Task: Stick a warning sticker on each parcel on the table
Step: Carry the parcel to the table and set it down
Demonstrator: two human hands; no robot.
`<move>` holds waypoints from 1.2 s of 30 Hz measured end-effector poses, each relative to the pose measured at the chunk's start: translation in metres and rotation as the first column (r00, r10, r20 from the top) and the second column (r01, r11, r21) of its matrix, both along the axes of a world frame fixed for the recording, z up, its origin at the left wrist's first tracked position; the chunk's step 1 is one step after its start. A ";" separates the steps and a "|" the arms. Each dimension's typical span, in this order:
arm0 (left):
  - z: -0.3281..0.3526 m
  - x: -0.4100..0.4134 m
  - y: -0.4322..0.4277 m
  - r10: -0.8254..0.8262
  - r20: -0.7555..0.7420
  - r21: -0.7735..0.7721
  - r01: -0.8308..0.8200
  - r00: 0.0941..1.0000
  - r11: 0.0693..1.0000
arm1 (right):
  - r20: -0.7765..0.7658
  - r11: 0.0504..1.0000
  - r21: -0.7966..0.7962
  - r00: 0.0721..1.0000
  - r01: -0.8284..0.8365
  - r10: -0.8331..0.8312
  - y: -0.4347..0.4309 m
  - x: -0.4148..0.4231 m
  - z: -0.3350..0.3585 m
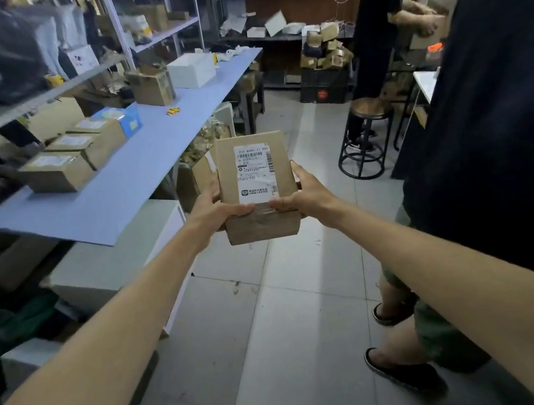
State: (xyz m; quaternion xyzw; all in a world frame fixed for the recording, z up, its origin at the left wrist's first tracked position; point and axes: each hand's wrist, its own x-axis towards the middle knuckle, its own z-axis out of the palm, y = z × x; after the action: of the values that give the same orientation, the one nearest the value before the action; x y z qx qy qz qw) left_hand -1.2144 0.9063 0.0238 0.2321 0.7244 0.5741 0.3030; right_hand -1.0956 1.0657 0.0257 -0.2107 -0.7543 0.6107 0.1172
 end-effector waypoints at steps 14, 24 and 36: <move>-0.015 -0.186 0.149 0.086 -0.053 -0.023 -0.088 0.995 0.996 | -0.015 0.996 -0.011 0.996 -0.085 0.085 0.162 -0.202 -0.018; -0.029 -0.329 0.226 0.199 -0.002 -0.003 -0.199 0.980 0.980 | -0.009 0.984 -0.031 0.984 -0.176 0.176 0.244 -0.357 -0.024; -0.030 -0.554 0.289 0.344 0.026 0.069 -0.345 0.938 0.936 | 0.014 0.945 0.057 0.947 -0.321 0.320 0.322 -0.605 -0.014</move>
State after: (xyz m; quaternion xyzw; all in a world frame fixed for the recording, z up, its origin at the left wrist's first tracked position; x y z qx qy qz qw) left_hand -1.7684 1.1956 -0.0067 0.1085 0.7306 0.6457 0.1938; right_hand -1.7007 1.3877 0.0119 -0.0831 -0.7964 0.5986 0.0209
